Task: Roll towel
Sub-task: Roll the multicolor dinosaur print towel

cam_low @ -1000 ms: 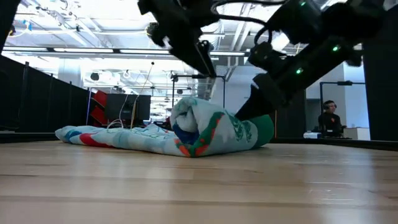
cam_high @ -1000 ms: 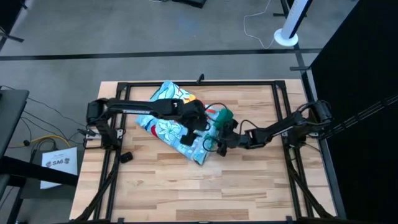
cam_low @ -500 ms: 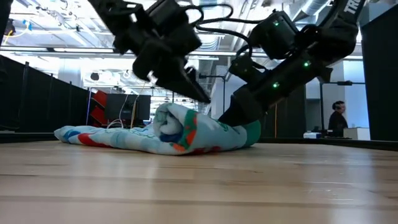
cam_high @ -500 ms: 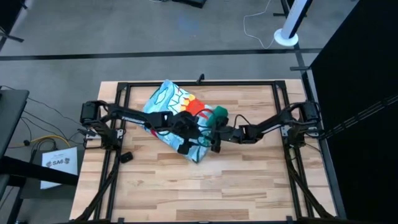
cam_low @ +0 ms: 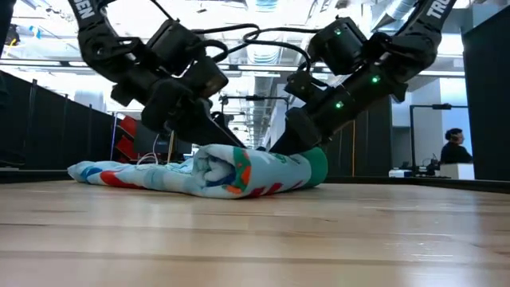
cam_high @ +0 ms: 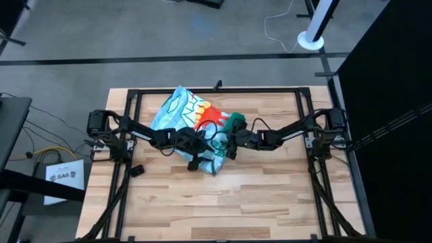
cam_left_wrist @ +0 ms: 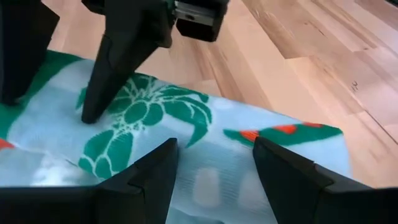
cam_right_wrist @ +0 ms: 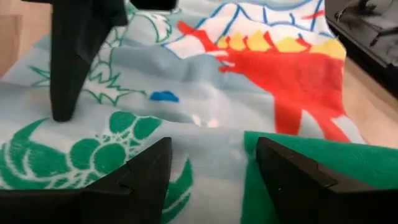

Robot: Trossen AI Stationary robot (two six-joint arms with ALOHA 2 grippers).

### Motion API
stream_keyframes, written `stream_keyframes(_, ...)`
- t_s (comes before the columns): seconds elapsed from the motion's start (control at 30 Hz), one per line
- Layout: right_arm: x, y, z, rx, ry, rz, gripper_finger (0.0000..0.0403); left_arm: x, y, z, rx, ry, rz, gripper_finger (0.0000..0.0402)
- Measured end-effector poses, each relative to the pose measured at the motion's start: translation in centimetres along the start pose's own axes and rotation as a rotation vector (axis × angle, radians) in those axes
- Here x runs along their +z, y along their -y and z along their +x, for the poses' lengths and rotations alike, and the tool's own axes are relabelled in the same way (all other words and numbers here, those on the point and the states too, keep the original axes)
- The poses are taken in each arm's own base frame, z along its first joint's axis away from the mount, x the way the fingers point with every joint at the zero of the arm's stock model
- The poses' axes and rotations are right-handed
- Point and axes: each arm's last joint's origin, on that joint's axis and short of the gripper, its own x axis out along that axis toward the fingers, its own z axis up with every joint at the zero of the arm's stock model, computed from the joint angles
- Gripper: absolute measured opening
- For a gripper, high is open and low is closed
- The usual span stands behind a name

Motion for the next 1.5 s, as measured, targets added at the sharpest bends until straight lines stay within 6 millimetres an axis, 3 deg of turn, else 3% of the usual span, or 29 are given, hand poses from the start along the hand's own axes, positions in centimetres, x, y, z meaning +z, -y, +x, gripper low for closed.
stream_keyframes(0.3, 1.5, 1.2, 0.8, -0.038, -0.054, 0.026, 0.0219, -0.8, 0.7, -0.1, 0.02, -0.005, 0.015, 0.02)
stream_keyframes(0.53, 2.9, 3.2, 1.5, -0.048, -0.176, 0.032, 0.019, -2.3, 0.7, 1.7, 0.011, -0.002, 0.014, 0.02)
stream_keyframes(0.77, 2.9, 5.6, 2.0, -0.058, -0.223, 0.069, 0.01, -3.6, 0.6, 2.8, 0.009, -0.008, -0.019, 0.02)
stream_keyframes(0.93, 2.3, 8.7, 2.5, -0.117, -0.279, 0.113, 0.0015, -4.0, 0.6, 3.2, 0.013, -0.013, -0.039, 0.02)
stream_keyframes(1.17, 0.8, 12.6, 2.4, -0.206, -0.407, 0.087, 0.0003, -4.1, 0.6, 3.2, 0.017, -0.015, -0.052, 0.02)
stream_keyframes(1.27, 0.4, 14.0, 2.0, -0.266, -0.461, 0.029, 0.0001, -4.1, 0.6, 3.2, 0.017, -0.016, -0.062, 0.02)
stream_keyframes(1.37, 1.6, 14.8, 0.3, -0.317, -0.453, -0.021, 0.0, -4.1, 0.6, 3.2, 0.017, -0.016, -0.081, 0.02)
stream_keyframes(1.5, 4.1, 12.8, -2.9, -0.263, -0.345, -0.069, 0.0, -4.1, 0.6, 3.2, 0.024, -0.011, -0.102, 0.02)
